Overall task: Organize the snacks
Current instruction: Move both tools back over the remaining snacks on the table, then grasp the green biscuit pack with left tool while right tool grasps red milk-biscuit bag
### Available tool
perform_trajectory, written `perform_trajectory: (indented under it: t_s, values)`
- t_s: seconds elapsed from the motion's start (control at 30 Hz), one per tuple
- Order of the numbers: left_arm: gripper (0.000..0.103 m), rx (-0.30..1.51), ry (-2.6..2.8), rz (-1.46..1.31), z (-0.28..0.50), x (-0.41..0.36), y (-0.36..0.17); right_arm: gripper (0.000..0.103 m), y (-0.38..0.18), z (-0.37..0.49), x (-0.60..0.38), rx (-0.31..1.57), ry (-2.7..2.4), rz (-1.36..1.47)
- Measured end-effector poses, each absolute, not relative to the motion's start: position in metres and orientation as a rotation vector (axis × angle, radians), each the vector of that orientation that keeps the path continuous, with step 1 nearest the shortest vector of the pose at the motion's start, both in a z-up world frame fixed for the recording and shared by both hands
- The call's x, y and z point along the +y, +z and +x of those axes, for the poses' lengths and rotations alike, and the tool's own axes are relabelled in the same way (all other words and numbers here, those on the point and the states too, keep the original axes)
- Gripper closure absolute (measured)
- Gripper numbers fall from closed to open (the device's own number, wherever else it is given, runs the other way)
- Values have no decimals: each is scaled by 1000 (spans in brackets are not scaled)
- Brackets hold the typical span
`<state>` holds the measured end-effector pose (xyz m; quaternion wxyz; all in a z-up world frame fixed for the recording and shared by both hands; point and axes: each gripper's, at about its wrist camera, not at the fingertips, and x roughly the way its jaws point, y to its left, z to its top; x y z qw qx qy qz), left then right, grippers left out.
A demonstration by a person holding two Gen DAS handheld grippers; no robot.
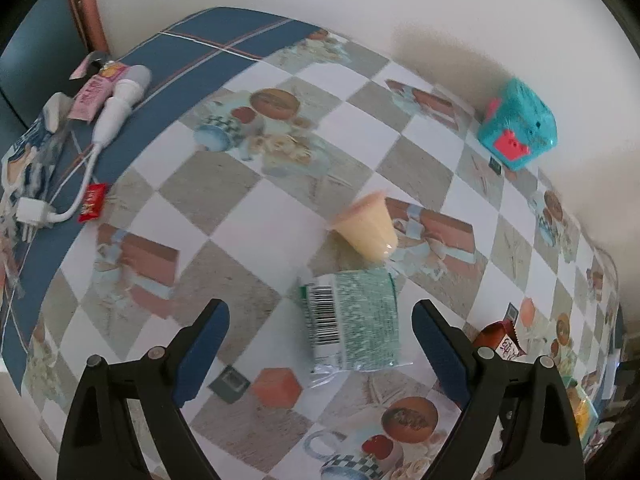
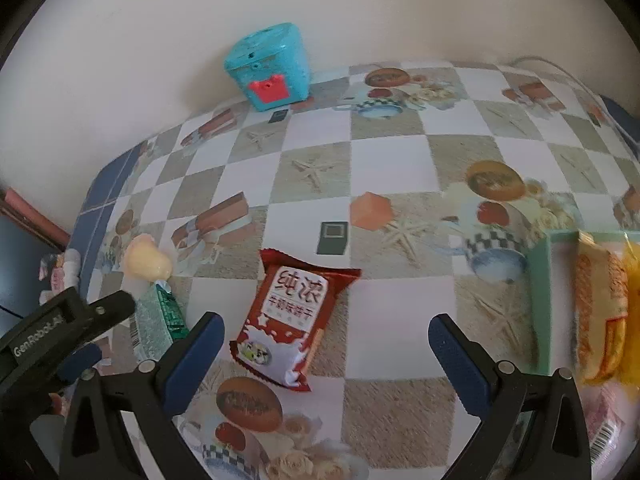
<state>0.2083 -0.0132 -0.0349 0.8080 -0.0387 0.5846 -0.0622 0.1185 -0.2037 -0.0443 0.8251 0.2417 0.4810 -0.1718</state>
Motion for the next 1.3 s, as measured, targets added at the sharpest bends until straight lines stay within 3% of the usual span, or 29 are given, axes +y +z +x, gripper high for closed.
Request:
perform_trajectory:
  t_s: [0.37,0.47,0.53,0.6,0.67,0.8,1.3]
  values:
    - [11,1282,-147,19,209,-40,-55,3,-62,135,-188,1040,-377,421]
    - [15,1286,-150,36,208,-45,-57,13,-61,134,-191,1031,-400,411]
    - [31,1292,-150,36,208,-46,-59,25,-59,132,-195,1023,-407,419]
    - [40,1302,-150,35,209,-48,-62,31,-58,131,-197,1021,-414,421]
    - [42,1303,-145,32,210,-48,-63,36,-58,129,-201,1019,-420,425]
    - [49,1300,-129,17,209,-44,-62,58,-57,126,-205,1030,-447,408]
    - [50,1308,-95,-15,172,-43,-36,61,-31,89,-208,1079,-470,420]
